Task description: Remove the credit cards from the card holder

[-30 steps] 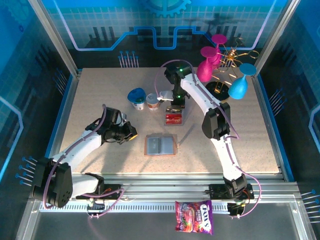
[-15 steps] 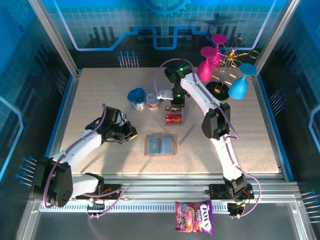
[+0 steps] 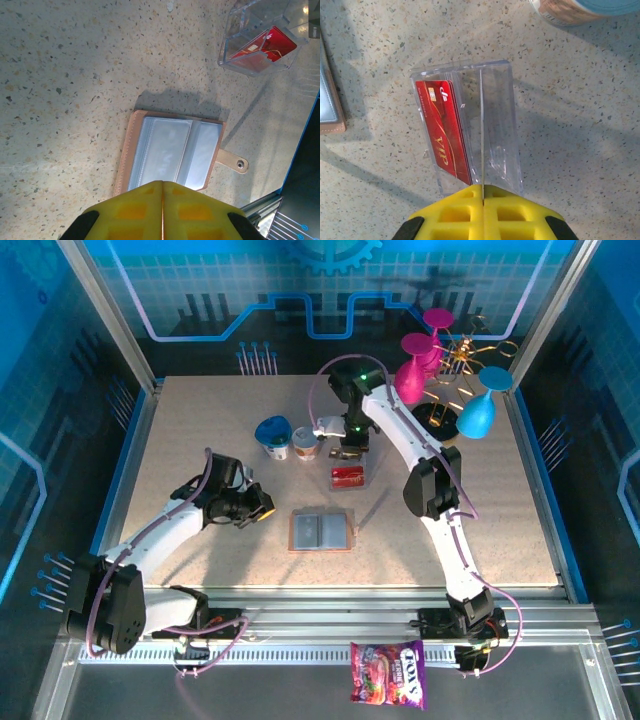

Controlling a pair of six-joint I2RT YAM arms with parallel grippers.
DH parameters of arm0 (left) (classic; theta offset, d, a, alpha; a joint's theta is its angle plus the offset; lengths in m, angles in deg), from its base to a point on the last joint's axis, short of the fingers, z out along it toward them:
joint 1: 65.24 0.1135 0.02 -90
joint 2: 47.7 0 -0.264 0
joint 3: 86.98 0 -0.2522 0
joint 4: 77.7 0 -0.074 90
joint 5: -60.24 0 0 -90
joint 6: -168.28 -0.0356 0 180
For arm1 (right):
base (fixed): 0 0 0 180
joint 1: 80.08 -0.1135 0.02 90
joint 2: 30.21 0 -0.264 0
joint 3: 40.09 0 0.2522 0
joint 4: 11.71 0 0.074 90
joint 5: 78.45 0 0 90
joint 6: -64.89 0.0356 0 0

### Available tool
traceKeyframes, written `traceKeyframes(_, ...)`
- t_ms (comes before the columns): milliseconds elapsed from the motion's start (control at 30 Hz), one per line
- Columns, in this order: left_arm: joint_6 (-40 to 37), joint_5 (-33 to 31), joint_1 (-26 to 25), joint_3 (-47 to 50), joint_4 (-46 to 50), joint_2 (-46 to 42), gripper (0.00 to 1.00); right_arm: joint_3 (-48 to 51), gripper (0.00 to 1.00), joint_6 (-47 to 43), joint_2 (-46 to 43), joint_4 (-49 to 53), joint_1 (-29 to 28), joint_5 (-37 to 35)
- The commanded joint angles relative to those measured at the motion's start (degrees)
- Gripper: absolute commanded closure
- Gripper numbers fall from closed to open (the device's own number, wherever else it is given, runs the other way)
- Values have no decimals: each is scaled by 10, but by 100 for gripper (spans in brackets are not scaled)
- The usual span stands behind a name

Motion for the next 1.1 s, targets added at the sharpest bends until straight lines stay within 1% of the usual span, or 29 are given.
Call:
traceKeyframes(0, 5, -5, 6, -17, 15, 4, 91, -11, 100, -16, -10, -9, 7, -13)
traceKeyframes(300, 7, -9, 6, -14, 18, 2, 91, -12, 100, -29, 13, -17, 11, -12)
traceKeyframes(567, 10, -6, 6, -13, 14, 9, 91, 1, 100, -19, 17, 13, 17, 16)
traceKeyframes(700, 11, -4, 6, -12, 13, 9, 91, 17, 100, -10, 14, 17, 19, 17)
traceKeyframes(1067, 17, 2, 6, -5, 5, 8, 91, 20, 100, 7, 11, 60, 21, 38)
